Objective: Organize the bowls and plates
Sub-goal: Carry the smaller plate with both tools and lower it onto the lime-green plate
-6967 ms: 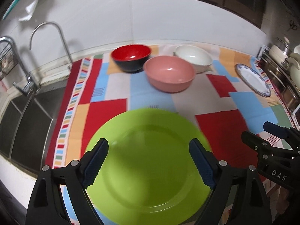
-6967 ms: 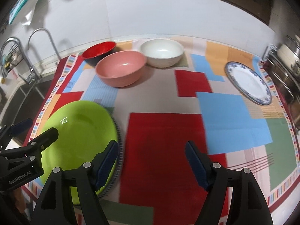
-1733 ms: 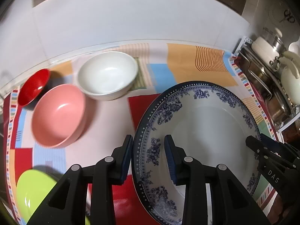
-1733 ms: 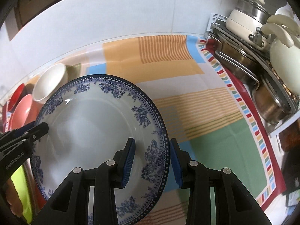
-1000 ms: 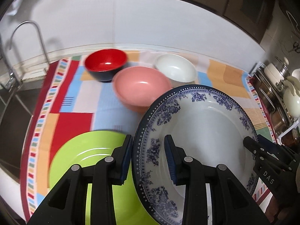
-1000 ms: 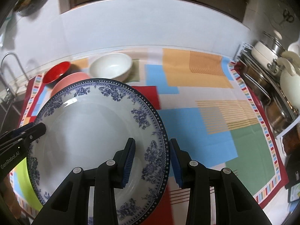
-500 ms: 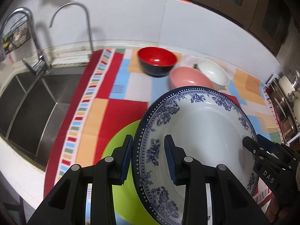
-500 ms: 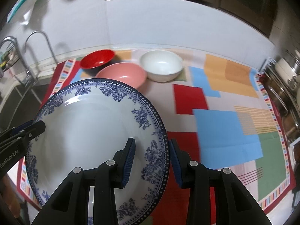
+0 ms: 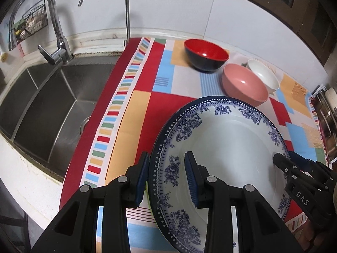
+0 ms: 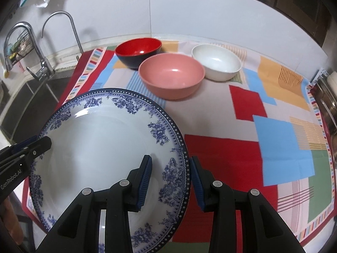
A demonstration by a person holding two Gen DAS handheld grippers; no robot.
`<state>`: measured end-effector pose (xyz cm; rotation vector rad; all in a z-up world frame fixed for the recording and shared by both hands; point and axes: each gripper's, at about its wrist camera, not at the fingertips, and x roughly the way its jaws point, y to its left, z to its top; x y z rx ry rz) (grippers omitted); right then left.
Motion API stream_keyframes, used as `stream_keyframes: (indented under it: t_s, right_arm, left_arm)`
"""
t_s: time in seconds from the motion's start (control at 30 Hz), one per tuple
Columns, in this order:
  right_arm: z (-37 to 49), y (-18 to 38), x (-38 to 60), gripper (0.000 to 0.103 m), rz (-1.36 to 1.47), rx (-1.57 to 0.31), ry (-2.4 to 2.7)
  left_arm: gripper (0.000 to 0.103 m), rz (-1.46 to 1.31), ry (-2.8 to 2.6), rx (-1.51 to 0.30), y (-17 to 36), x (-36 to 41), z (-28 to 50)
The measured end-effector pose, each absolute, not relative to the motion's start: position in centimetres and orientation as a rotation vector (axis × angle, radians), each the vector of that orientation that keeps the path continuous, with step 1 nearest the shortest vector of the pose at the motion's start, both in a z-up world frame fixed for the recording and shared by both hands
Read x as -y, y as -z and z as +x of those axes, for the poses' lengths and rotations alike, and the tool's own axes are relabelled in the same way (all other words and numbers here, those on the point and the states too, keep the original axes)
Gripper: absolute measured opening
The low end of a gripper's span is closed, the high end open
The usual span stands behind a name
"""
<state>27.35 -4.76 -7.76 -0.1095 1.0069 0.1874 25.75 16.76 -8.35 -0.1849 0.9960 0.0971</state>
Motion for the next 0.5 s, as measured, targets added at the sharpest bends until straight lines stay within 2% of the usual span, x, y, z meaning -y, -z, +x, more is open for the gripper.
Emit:
stream_keyframes:
  t_s: [0.5]
  right_arm:
    - [28.0,10.9,4.1,0.038,-0.121,-1.066,-0.188]
  left_arm:
    - [0.034,-0.164,-0.104,-1.068,11.7,-16.8,26.7]
